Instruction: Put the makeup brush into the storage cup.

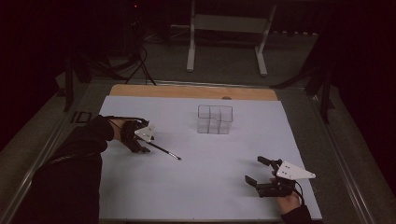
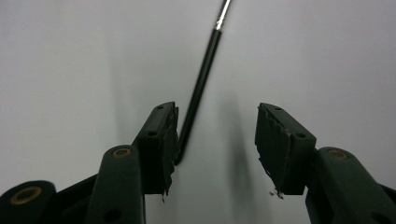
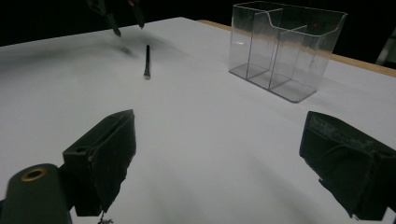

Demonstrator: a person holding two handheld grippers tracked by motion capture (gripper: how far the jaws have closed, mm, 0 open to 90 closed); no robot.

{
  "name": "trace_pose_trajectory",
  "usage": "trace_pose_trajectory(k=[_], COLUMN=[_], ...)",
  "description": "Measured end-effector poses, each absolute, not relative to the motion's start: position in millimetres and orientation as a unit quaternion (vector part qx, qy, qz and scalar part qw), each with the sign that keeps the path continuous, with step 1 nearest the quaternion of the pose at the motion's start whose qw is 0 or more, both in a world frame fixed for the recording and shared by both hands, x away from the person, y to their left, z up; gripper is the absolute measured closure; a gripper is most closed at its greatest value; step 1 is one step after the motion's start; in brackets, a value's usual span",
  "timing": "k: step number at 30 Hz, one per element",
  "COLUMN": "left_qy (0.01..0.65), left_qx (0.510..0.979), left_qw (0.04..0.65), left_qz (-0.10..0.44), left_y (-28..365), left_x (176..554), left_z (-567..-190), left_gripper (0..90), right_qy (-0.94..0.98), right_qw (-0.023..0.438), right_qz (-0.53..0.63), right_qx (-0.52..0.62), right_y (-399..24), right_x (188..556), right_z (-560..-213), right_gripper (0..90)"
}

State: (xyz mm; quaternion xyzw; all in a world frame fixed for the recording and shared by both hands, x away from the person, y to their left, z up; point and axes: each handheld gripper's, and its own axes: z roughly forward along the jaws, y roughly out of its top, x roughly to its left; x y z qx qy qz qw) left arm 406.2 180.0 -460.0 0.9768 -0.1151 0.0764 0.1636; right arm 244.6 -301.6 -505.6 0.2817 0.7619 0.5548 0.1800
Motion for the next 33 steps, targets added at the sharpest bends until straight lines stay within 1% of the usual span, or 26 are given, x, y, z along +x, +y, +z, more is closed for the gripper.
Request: trace_pose_trajectory(k=[3,6,8,16,20,28,30,33], left_qy=[-0.118,-0.117,-0.12,-0.131,-0.139,-0.15,-0.153,-0.159], left_qx=[0.978,0.978,0.978,0.981,0.981,0.984,0.984,0.984], left_qw=[0.156,0.154,0.153,0.139,0.126,0.097,0.092,0.081], left_qz=[0.076,0.081,0.077,0.045,0.049,0.027,0.021,0.011], left_y=[178.9,177.9,176.2,165.3,160.6,149.5,148.2,145.1], left_x=[412.7,418.2,421.0,428.8,432.3,435.6,436.2,436.0], left_z=[-464.0,-466.8,-469.2,-479.1,-482.2,-489.6,-489.9,-490.2], left_gripper=[55.4,55.4,55.5,61.6,63.2,67.5,69.3,74.4], right_qy=[0.762,0.762,0.762,0.762,0.761,0.76,0.76,0.76], right_qw=[0.18,0.179,0.179,0.178,0.178,0.179,0.178,0.177], right_qz=[0.555,0.555,0.556,0.555,0.556,0.557,0.558,0.558], right_qx=[0.281,0.281,0.281,0.282,0.282,0.283,0.283,0.283], right_y=[-301.6,-301.5,-301.5,-301.7,-301.8,-302.4,-302.5,-302.6], right_x=[244.7,244.8,244.8,245.1,244.9,244.5,244.4,244.4], right_z=[-505.6,-505.8,-505.9,-506.3,-506.2,-505.8,-505.8,-505.8], right_gripper=[10.9,10.9,10.9,10.9,10.9,10.9,10.9,10.9])
